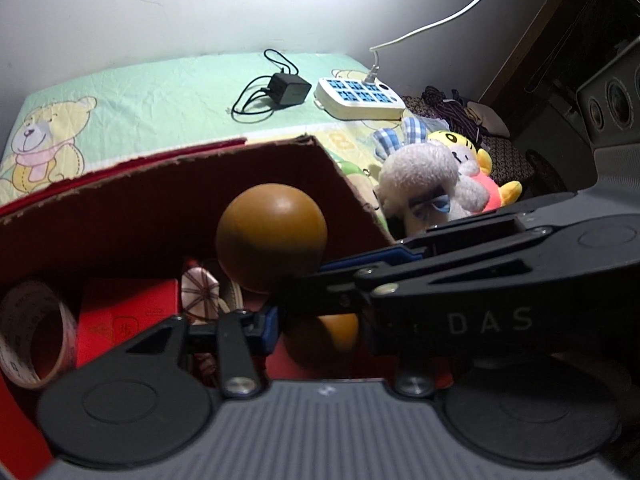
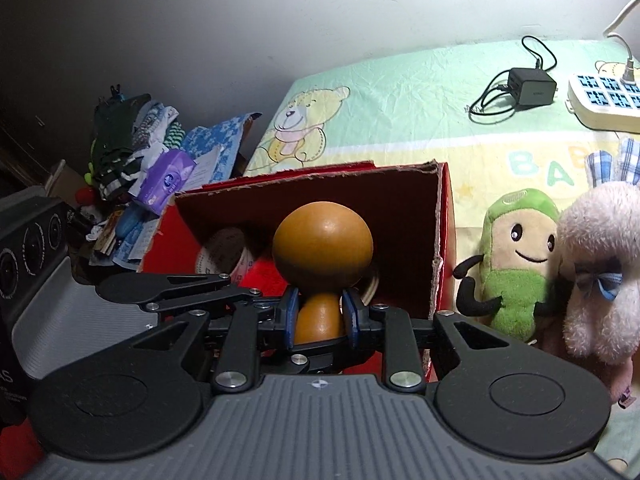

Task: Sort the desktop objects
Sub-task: 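Lower the gourd into the red box and open the right gripper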

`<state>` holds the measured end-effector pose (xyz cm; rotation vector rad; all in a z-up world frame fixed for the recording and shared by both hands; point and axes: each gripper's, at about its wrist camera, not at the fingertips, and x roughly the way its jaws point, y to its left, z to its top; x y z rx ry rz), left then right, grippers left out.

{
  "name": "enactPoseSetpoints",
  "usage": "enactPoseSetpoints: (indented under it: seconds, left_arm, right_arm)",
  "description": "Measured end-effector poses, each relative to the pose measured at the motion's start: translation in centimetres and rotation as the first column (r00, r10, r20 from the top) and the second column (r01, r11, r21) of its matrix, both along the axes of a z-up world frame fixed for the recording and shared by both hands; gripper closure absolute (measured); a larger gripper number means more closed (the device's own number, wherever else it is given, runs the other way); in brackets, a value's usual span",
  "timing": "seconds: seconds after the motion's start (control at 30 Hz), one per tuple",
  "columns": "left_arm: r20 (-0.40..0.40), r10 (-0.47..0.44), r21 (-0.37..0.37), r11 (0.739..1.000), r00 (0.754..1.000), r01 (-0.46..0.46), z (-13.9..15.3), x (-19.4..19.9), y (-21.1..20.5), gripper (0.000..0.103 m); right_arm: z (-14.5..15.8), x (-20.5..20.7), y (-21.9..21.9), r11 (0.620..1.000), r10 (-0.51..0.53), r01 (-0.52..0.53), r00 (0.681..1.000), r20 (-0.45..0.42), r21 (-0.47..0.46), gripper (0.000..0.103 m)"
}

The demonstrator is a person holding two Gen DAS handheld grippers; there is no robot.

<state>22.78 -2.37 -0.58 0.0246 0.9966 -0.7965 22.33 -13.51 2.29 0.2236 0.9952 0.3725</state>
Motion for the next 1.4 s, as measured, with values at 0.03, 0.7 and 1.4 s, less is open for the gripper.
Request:
enactPoseSetpoints:
  seconds: [0.03,0.7,1.4]
  left_arm:
    - [-0.014,-0.004,0.003,1.000,1.000,0.004,-0.3,0.2,0.0,0.066]
    - [-0.201,-0.070,0.028,0.997,0.977,0.077,-3.0,0.5,-1.0,0.066]
    - [-0.147,0.064,0.120,0.992,0.987,-0.046,-2.0,1.0,1.6,0.063]
  right_arm:
    - [-0.2,0.1,0.2,1.000,-0.003,0.002,1.000,-0.010,-0.014,0.077]
    - [-1.4,1.4,1.4,0.978,-0.064,0.047,0.995,-0.076,-0.203,0.087]
    - [-0.1,0.3,0.5,0.979,-0.084,0.084,0.996,0.007,-0.185,0.082]
